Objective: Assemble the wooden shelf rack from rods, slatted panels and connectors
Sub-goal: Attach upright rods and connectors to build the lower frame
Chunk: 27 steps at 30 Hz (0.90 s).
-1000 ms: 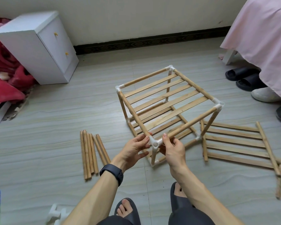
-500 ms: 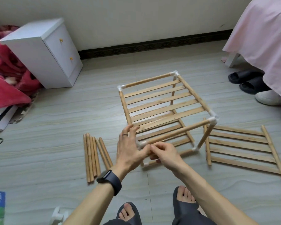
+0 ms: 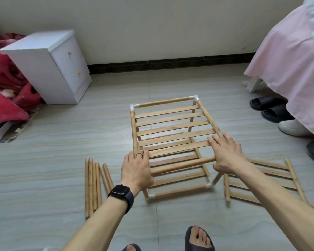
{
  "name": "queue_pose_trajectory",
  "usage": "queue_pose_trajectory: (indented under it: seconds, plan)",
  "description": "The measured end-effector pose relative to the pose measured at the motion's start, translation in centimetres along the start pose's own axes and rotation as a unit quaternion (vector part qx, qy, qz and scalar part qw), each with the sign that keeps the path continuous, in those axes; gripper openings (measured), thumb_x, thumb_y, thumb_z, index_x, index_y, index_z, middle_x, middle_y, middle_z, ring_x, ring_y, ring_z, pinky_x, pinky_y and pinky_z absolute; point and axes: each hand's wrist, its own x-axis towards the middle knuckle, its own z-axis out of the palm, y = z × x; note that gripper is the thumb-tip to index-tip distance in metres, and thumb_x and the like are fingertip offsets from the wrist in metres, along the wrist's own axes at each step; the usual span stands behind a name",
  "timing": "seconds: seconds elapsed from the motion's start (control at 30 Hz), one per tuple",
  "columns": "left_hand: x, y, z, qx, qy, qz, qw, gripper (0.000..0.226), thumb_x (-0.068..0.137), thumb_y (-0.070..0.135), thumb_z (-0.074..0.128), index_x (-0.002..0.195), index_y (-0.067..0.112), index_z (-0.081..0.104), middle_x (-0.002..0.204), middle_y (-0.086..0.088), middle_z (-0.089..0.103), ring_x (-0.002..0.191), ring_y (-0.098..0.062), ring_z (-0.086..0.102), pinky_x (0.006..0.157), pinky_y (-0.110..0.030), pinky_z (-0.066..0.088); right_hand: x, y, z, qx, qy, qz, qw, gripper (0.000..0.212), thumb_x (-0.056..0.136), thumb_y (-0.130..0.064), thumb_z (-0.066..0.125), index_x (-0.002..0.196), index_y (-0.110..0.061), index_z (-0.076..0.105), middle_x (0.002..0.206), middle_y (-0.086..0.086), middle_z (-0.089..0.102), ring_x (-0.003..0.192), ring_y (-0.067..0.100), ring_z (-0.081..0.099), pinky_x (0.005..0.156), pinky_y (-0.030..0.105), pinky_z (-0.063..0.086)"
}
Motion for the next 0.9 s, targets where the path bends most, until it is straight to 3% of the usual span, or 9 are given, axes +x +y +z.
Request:
queue_pose_trajectory:
  seconds: [0.1,0.2,0.27,0.37,0.47,0.57,0.7,0.77,0.9]
  plan:
    - [0.2,-1.2,0.3,0.027,0.035,0.021,0.999,0.062,0.075,0.025,0.048,0.136,0.016,0.039,0.117,-0.005,0.059,0.093,-0.024,0.043,0.084,-0.035,0.042,1.2,0.7,-0.3,-0.013,-0.010,-0.022,1.000,0.091,0.081,-0.018,0.057,0.160,-0.026,0.012,0.167,-0.001,0.015,0.151,0.035,0.013,0.121,0.049,0.025]
    - [-0.2,-3.0,0.7,0.050,0.058,0.025,0.997,0.053,0.074,0.027,0.051,0.125,0.015,0.049,0.104,-0.004,0.062,0.081,-0.022,0.039,0.072,-0.032,0.039,1.1,-0.1,0.6,-0.024,0.055,-0.069,0.996,0.062,0.074,-0.025,0.056,0.135,-0.024,0.040,0.142,0.000,0.046,0.118,0.028,0.040,0.094,0.041,0.051]
    - [-0.7,-4.2,0.8,0.061,0.063,0.031,0.996,0.048,0.072,0.028,0.055,0.118,0.016,0.054,0.098,-0.003,0.063,0.077,-0.022,0.042,0.068,-0.032,0.038,0.8,-1.1,1.6,-0.033,0.099,-0.068,0.992,0.051,0.068,-0.031,0.050,0.118,-0.024,0.047,0.124,-0.001,0.055,0.101,0.026,0.044,0.080,0.040,0.054]
    - [-1.2,-5.6,0.8,0.080,0.057,0.032,0.995,0.044,0.071,0.027,0.054,0.115,0.018,0.055,0.099,-0.002,0.064,0.076,-0.021,0.040,0.066,-0.031,0.034,0.5,-2.5,2.8,-0.045,0.146,-0.064,0.986,0.046,0.063,-0.030,0.046,0.108,-0.023,0.054,0.108,0.000,0.063,0.088,0.027,0.049,0.070,0.034,0.047]
    - [-1.3,-6.1,0.4,0.092,0.042,0.031,0.994,0.042,0.075,0.030,0.052,0.116,0.020,0.053,0.101,0.000,0.063,0.077,-0.020,0.041,0.067,-0.030,0.030,0.2,-3.0,3.1,-0.031,0.165,-0.063,0.984,0.047,0.064,-0.029,0.049,0.110,-0.023,0.058,0.109,0.001,0.065,0.088,0.028,0.050,0.072,0.034,0.042]
    - [-1.3,-5.9,0.3,0.076,0.028,0.016,0.997,0.048,0.077,0.032,0.051,0.124,0.023,0.047,0.109,0.002,0.061,0.084,-0.019,0.042,0.070,-0.029,0.032,0.2,-3.1,2.8,-0.013,0.129,-0.069,0.989,0.055,0.067,-0.031,0.052,0.122,-0.024,0.052,0.124,0.000,0.058,0.100,0.027,0.047,0.082,0.036,0.045]
    - [-1.4,-5.9,0.9,0.031,0.000,0.004,1.000,0.093,0.076,0.053,0.062,0.154,0.018,0.024,0.148,-0.005,0.046,0.120,-0.027,0.047,0.097,-0.037,0.045,0.4,-2.2,2.2,-0.003,0.070,-0.107,0.992,0.078,0.068,-0.037,0.060,0.142,-0.025,0.036,0.144,-0.003,0.043,0.116,0.026,0.040,0.092,0.036,0.046]
    - [-1.5,-5.9,1.0,0.033,0.012,-0.002,0.999,0.087,0.079,0.052,0.060,0.152,0.019,0.029,0.142,-0.005,0.051,0.116,-0.026,0.048,0.095,-0.037,0.046,0.3,-1.9,2.1,-0.012,0.067,-0.112,0.991,0.075,0.071,-0.036,0.061,0.141,-0.026,0.036,0.141,-0.005,0.045,0.116,0.022,0.038,0.092,0.036,0.050]
    - [-1.3,-6.0,1.0,0.056,0.047,0.012,0.997,0.051,0.078,0.038,0.055,0.126,0.020,0.050,0.111,-0.001,0.061,0.088,-0.020,0.043,0.070,-0.029,0.041,0.3,-2.2,2.7,-0.011,0.115,-0.090,0.989,0.056,0.070,-0.029,0.053,0.125,-0.026,0.047,0.126,-0.004,0.055,0.101,0.019,0.037,0.081,0.031,0.048]
